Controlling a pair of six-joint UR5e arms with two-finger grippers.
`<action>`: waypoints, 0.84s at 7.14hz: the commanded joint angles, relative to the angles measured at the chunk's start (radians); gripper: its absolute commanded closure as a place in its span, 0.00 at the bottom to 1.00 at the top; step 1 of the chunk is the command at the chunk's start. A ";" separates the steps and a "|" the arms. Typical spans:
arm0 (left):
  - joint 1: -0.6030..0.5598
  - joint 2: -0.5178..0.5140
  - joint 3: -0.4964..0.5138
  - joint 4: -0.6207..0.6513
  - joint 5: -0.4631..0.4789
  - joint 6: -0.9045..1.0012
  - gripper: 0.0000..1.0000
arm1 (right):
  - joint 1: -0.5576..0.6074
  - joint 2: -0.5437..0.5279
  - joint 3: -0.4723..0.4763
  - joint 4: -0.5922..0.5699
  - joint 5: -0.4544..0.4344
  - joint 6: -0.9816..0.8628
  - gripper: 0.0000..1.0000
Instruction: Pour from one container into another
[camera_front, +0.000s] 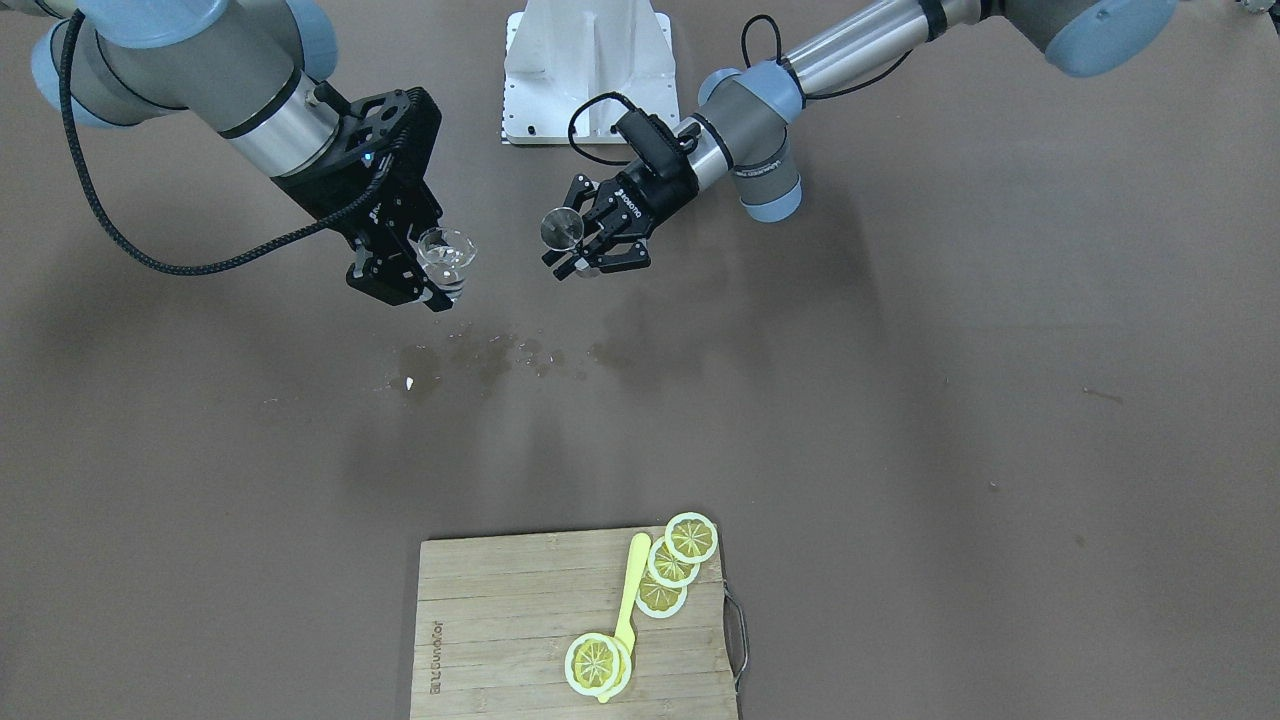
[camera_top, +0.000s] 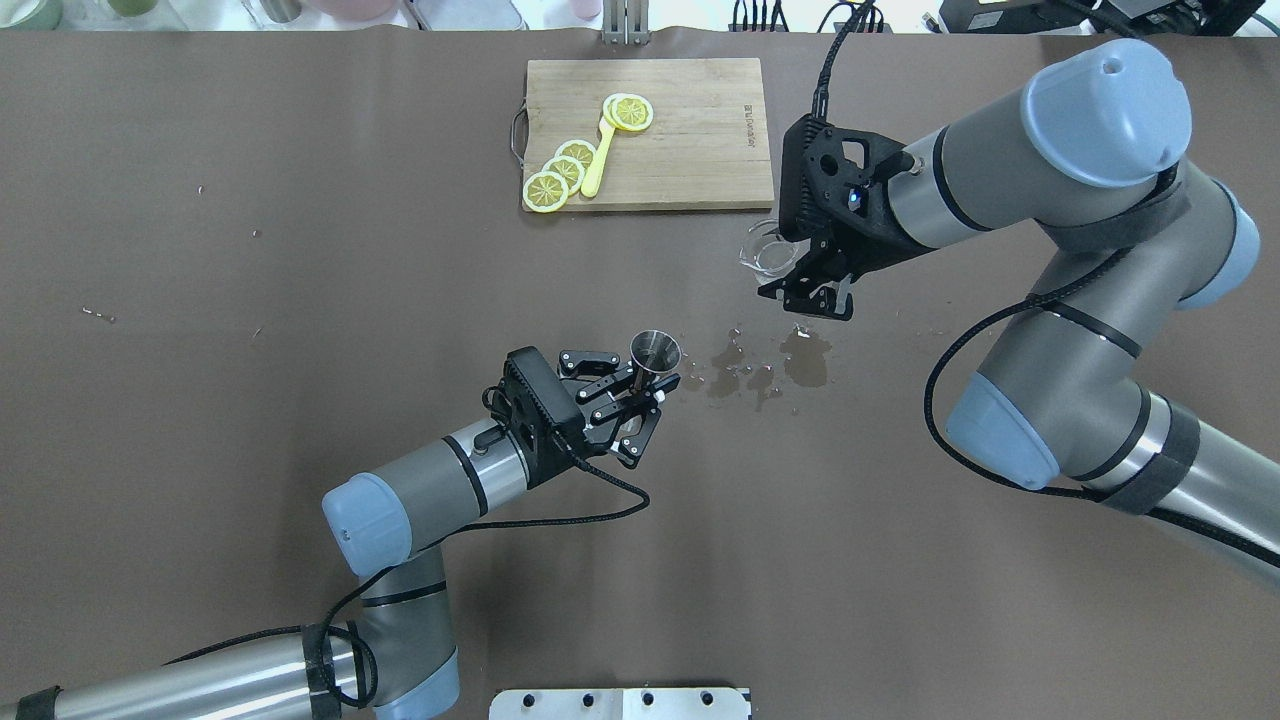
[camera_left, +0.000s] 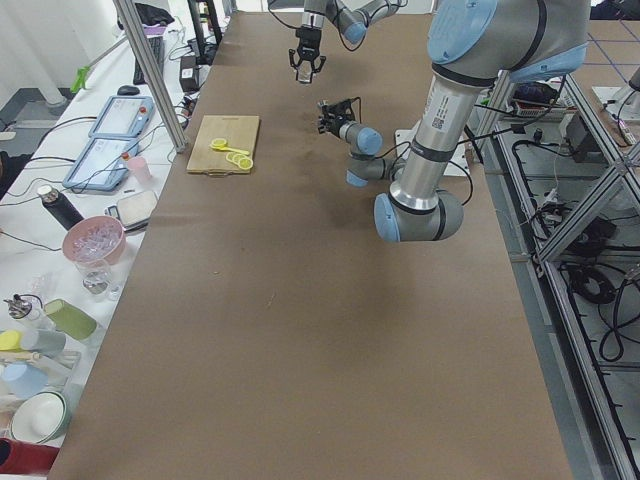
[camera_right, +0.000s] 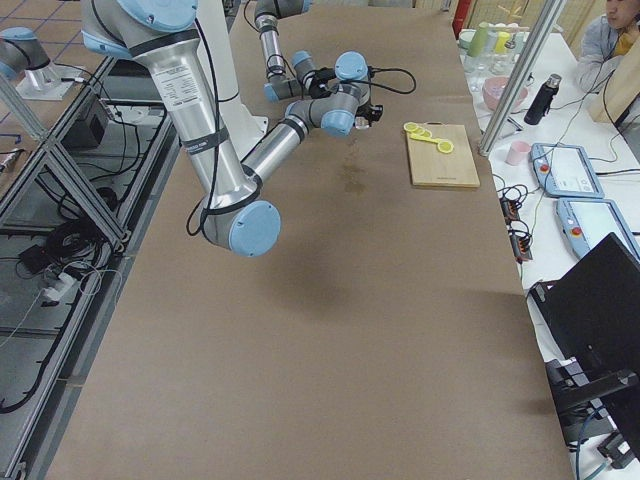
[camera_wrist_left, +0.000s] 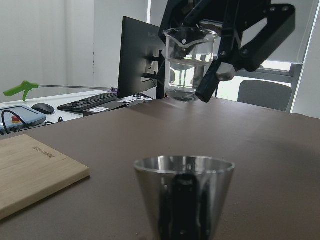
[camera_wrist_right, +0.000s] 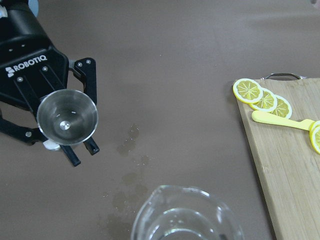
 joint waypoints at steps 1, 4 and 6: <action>-0.001 -0.008 0.003 0.019 0.001 0.004 1.00 | -0.057 0.012 0.045 -0.107 -0.076 -0.026 1.00; 0.001 -0.035 0.023 0.030 0.026 0.027 1.00 | -0.083 0.046 0.087 -0.264 -0.113 -0.135 1.00; 0.002 -0.034 0.023 0.028 0.024 0.027 1.00 | -0.105 0.054 0.105 -0.321 -0.118 -0.184 1.00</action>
